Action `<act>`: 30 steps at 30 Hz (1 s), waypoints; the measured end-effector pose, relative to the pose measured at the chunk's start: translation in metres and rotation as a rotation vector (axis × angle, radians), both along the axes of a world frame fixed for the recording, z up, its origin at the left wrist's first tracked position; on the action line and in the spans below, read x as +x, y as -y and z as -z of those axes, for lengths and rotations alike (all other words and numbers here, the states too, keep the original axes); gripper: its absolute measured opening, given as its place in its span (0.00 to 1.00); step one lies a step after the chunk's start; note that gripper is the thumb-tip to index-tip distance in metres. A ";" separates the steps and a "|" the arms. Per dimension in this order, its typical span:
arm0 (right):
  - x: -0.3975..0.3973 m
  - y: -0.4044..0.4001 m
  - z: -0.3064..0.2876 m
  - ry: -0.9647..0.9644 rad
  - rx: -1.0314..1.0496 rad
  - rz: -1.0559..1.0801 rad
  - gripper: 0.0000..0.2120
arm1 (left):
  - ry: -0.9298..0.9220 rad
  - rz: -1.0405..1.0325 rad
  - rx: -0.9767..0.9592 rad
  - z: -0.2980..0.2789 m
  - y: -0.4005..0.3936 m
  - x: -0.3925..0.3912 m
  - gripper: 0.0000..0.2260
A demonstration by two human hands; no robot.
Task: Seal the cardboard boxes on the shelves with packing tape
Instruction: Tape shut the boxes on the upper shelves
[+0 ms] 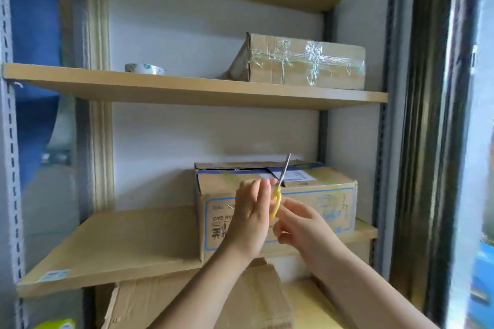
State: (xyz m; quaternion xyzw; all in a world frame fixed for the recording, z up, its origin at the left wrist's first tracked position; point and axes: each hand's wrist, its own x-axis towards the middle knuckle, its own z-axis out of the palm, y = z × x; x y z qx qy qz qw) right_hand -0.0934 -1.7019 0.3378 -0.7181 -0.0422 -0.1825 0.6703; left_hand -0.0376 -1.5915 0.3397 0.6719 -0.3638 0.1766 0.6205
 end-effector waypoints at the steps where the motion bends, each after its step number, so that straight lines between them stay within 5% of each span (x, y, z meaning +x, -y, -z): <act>1: -0.002 0.011 -0.002 0.004 -0.052 0.106 0.14 | 0.156 -0.137 0.064 -0.004 0.002 0.011 0.27; 3: -0.005 0.034 -0.006 0.016 -0.181 0.292 0.15 | 0.412 -0.452 0.275 -0.011 -0.002 0.040 0.23; 8: -0.003 0.070 -0.002 0.027 -0.509 0.563 0.10 | 0.464 -0.767 0.984 0.000 -0.019 0.067 0.21; 16: -0.009 0.072 -0.014 0.159 -0.758 0.714 0.09 | 0.478 -0.773 1.042 -0.013 -0.068 0.044 0.20; 24: 0.013 0.025 -0.039 0.230 -0.748 0.542 0.06 | 0.489 -0.763 1.113 -0.019 -0.150 0.022 0.22; 30: 0.057 -0.018 -0.049 0.190 -0.883 0.448 0.13 | 0.451 -0.723 1.225 -0.032 -0.181 0.021 0.23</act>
